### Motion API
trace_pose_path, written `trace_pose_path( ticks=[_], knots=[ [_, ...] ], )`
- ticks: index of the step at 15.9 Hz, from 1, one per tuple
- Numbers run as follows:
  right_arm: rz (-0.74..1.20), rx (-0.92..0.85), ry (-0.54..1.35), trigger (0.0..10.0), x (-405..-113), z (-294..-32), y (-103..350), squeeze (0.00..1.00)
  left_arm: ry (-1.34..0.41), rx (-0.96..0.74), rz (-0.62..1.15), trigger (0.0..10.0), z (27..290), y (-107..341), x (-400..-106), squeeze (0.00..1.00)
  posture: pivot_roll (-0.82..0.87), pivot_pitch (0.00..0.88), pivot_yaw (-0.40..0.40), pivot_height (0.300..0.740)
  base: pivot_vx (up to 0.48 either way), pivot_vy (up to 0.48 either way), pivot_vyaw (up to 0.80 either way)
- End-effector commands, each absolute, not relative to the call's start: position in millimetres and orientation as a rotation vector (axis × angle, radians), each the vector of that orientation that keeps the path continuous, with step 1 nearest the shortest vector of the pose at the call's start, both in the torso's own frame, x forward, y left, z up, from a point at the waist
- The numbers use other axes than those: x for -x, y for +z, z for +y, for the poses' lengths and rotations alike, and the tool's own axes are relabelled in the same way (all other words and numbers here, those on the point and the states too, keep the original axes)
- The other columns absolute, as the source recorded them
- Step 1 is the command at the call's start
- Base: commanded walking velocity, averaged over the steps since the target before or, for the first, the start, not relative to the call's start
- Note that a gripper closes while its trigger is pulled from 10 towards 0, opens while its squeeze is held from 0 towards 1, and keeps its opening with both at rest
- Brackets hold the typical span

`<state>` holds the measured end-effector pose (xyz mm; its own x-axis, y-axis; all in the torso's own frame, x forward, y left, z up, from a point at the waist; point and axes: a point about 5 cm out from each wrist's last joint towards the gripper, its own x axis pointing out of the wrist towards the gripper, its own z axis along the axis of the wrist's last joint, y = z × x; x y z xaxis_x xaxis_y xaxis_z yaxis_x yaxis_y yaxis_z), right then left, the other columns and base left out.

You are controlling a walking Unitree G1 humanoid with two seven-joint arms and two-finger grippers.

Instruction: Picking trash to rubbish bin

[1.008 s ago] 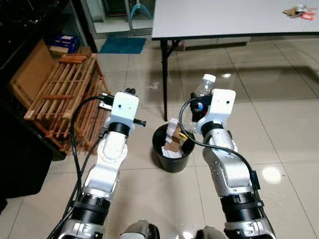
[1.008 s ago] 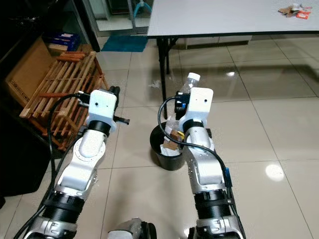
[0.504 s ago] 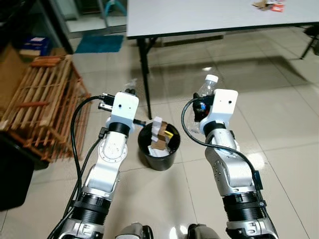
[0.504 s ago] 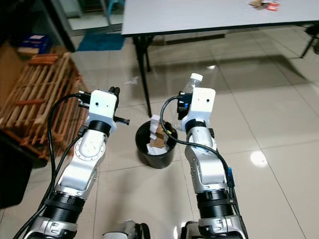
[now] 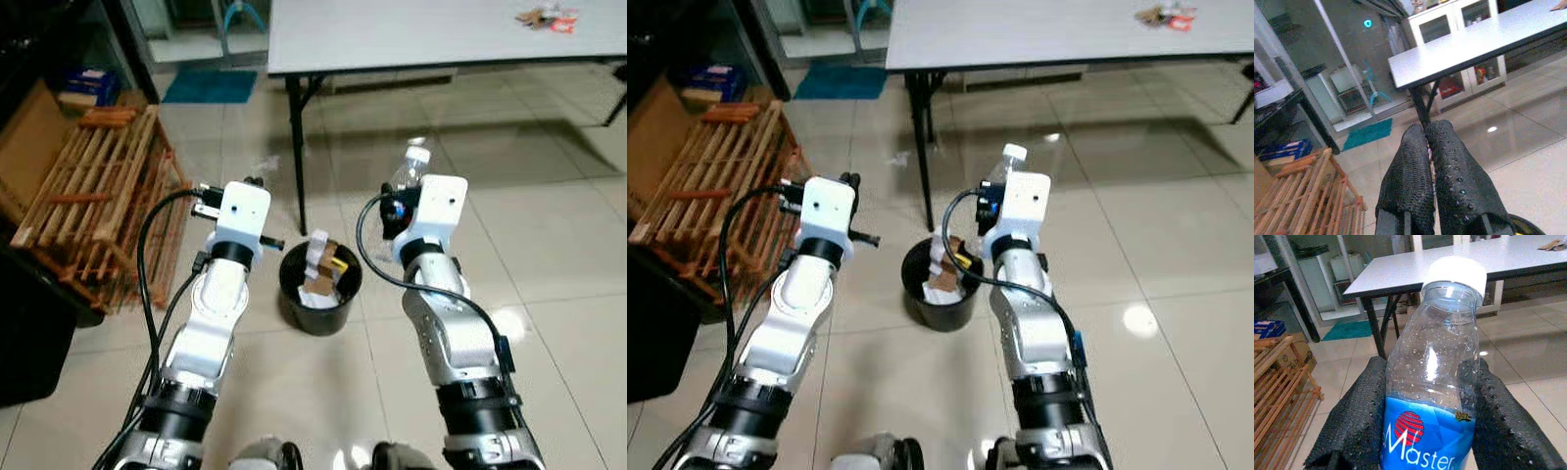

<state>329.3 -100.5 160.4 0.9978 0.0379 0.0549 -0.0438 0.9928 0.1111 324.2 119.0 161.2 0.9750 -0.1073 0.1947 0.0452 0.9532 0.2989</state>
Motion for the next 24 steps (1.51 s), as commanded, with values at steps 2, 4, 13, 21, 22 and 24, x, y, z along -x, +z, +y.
trace_pose_path(
  ticks=[2,4,13,21,22,24],
  knots=[
    [-0.042,-0.118,0.041,10.0,-331.0,-99.5,161.7,0.00,-0.068,-0.314,-0.199,10.0,120.6,160.6,-324.2,0.00,0.02,0.148,0.079,0.716,0.390,0.000,-0.22],
    [-0.034,-0.112,0.039,10.0,-331.4,-99.5,160.7,0.00,-0.064,-0.315,-0.197,10.0,121.1,160.6,-324.3,0.00,0.02,0.148,0.078,0.699,0.394,0.000,-0.43],
    [-0.032,-0.092,0.048,10.0,-331.7,-98.9,160.4,0.00,-0.062,-0.317,-0.194,10.0,121.0,161.4,-324.8,0.00,0.02,0.156,0.076,0.694,0.396,0.000,0.00],
    [-0.026,-0.082,0.053,10.0,-331.9,-98.1,159.6,0.00,-0.067,-0.315,-0.185,10.0,120.5,158.9,-324.8,0.00,0.02,0.147,0.077,0.694,0.397,0.000,0.00],
    [-0.026,-0.082,0.054,10.0,-331.8,-98.0,159.5,0.00,-0.068,-0.314,-0.183,10.0,120.4,158.6,-324.8,0.00,0.02,0.146,0.077,0.694,0.394,0.000,0.00],
    [-0.026,-0.084,0.055,10.0,-331.6,-97.6,159.0,0.00,-0.070,-0.315,-0.182,10.0,120.4,158.2,-324.8,0.00,0.02,0.143,0.077,0.694,0.396,0.000,0.00]
  ],
)
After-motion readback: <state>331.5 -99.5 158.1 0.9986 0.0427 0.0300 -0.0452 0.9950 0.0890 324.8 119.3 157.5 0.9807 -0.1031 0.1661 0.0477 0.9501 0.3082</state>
